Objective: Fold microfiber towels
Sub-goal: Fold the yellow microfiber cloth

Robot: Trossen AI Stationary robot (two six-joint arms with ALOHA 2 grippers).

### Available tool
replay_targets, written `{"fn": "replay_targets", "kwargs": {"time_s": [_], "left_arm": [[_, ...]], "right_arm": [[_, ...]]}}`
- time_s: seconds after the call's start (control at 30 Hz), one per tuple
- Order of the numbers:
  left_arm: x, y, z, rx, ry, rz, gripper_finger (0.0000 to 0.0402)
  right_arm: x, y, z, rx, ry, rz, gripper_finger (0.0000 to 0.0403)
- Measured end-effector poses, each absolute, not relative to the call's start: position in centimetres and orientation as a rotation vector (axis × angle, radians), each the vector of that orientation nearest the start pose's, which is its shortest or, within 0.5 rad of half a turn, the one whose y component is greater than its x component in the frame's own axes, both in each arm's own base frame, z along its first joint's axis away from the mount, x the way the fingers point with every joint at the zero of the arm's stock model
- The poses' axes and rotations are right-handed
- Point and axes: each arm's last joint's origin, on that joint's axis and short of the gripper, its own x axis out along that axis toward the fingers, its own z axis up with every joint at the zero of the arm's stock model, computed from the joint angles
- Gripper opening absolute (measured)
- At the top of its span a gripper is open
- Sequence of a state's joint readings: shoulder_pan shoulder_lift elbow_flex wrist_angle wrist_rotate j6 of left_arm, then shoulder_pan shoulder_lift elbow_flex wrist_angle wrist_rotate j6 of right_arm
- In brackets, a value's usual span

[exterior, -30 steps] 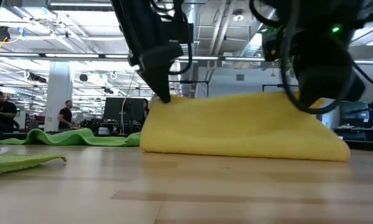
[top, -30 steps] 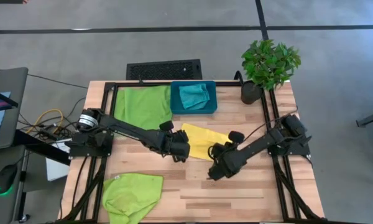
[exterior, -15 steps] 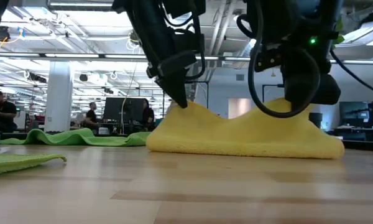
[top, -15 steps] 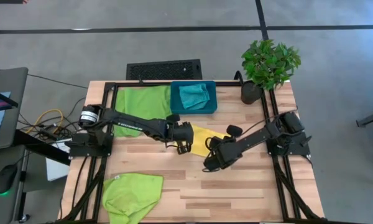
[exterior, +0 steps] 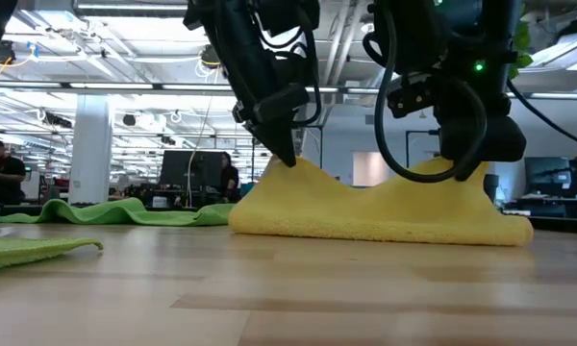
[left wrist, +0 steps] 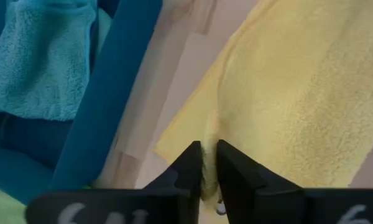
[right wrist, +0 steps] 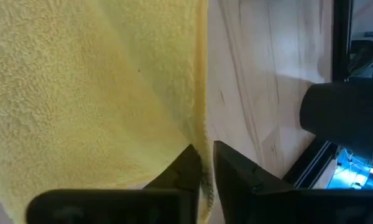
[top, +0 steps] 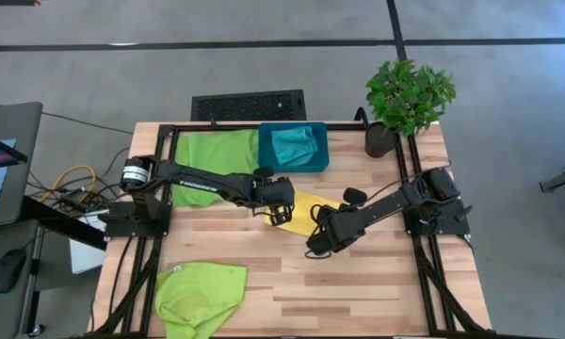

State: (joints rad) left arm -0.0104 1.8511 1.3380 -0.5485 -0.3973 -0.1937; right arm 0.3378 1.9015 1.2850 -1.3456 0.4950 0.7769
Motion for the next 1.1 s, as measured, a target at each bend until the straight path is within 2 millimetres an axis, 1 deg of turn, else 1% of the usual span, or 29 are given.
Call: {"fn": "replay_targets", "kwargs": {"time_s": [0.33, 0.43, 0.53, 0.67, 0.83, 0.97, 1.03, 1.1], "left_arm": [[38.2, 1.2, 20.7, 0.042, 1.004, 0.462, 0.0139], [38.0, 1.2, 20.6, 0.043, 1.033, 0.459, 0.0155], [37.3, 0.8, 20.2, 0.056, 1.116, 0.434, 0.0162], [36.4, -0.7, 19.6, 0.104, 1.199, 0.394, 0.0163], [35.2, -4.1, 17.6, 0.225, 1.233, 0.274, 0.0164], [34.1, -6.6, 15.4, 0.320, 1.201, 0.171, 0.0164], [33.8, -7.3, 14.7, 0.340, 1.162, 0.140, 0.0164], [33.7, -7.6, 14.1, 0.339, 1.127, 0.136, 0.0164]], "right_arm": [[29.2, 8.8, 17.5, -0.228, 1.567, -0.755, 0.0175], [29.0, 8.7, 17.7, -0.237, 1.584, -0.772, 0.0202], [28.8, 8.7, 18.5, -0.210, 1.577, -0.840, 0.0220], [28.1, 9.3, 20.1, -0.166, 1.515, -0.872, 0.0230], [26.8, 10.5, 22.4, -0.091, 1.407, -0.829, 0.0227], [26.3, 11.5, 23.9, -0.017, 1.301, -0.750, 0.0223], [26.3, 12.0, 24.3, 0.004, 1.252, -0.709, 0.0223], [26.2, 12.4, 24.7, 0.015, 1.209, -0.683, 0.0224]]}}
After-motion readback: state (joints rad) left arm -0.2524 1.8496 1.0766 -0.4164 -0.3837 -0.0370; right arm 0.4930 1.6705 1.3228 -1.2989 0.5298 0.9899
